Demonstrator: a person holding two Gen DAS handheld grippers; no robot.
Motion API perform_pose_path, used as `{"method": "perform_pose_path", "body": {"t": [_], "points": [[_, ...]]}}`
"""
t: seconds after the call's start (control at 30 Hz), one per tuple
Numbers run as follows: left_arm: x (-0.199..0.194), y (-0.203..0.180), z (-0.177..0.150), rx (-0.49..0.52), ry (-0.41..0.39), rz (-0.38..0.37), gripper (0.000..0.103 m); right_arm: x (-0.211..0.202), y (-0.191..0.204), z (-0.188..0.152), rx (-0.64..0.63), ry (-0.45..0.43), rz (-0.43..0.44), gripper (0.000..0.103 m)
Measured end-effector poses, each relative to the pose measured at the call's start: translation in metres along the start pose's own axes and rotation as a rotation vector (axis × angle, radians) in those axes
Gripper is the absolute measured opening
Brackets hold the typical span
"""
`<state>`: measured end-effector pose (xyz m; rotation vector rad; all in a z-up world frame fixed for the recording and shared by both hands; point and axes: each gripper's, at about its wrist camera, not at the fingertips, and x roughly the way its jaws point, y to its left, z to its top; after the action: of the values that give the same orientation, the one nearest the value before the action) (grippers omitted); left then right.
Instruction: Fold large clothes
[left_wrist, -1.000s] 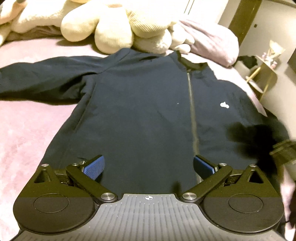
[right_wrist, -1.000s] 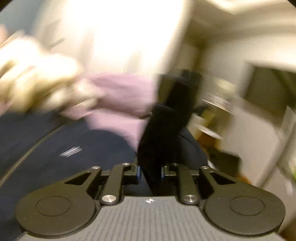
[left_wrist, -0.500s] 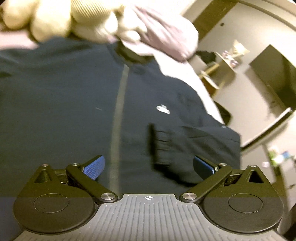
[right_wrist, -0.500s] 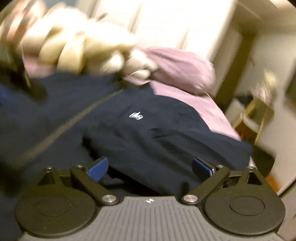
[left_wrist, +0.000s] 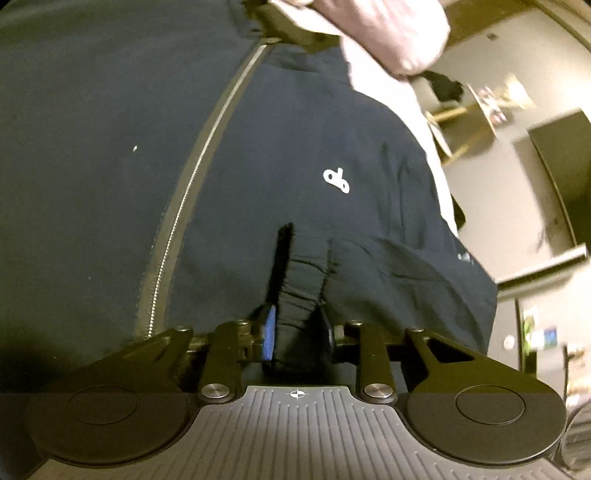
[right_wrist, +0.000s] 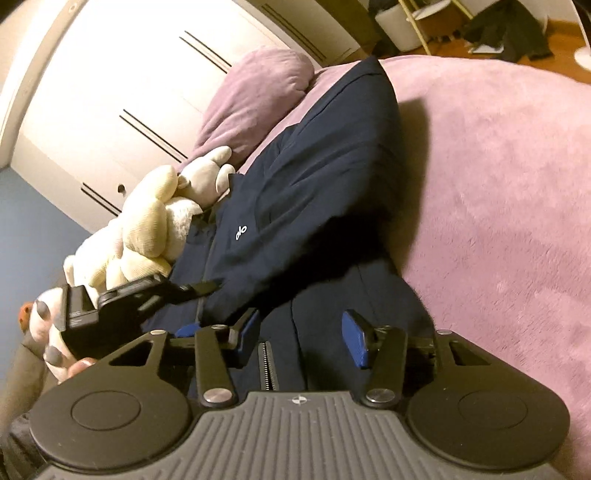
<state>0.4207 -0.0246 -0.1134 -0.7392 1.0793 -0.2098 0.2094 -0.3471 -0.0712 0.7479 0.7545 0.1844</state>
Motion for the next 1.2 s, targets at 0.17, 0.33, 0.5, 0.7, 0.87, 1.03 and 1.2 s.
{"method": "perform_pose_path", "body": {"t": [0.17,0.33,0.5,0.7,0.87,1.03,1.2], "points": [[-0.012,-0.006,0.001,0.037,-0.041,0.003,0.011,-0.005,0.005,0.003,0.009,-0.007,-0.016,0.051],[-0.074,0.004,0.020,0.120,-0.184,0.046,0.010,-0.010,0.014,0.009,-0.012,-0.021,-0.039,0.051],[-0.121,0.042,0.037,0.206,-0.328,0.355,0.011,-0.014,0.021,0.017,-0.038,-0.048,-0.034,0.052],[-0.117,0.084,0.040,0.113,-0.301,0.309,0.036,0.010,0.031,0.022,-0.036,-0.020,-0.023,0.052],[-0.106,0.086,0.050,0.076,-0.283,0.275,0.020,0.033,0.042,0.037,-0.010,-0.010,0.007,0.052],[-0.123,0.071,0.063,0.103,-0.362,0.261,0.010,0.060,0.042,0.056,0.071,-0.014,0.037,0.052],[-0.143,0.039,0.081,0.256,-0.484,0.347,0.010,0.095,0.038,0.075,0.186,-0.023,0.048,0.064]]}}
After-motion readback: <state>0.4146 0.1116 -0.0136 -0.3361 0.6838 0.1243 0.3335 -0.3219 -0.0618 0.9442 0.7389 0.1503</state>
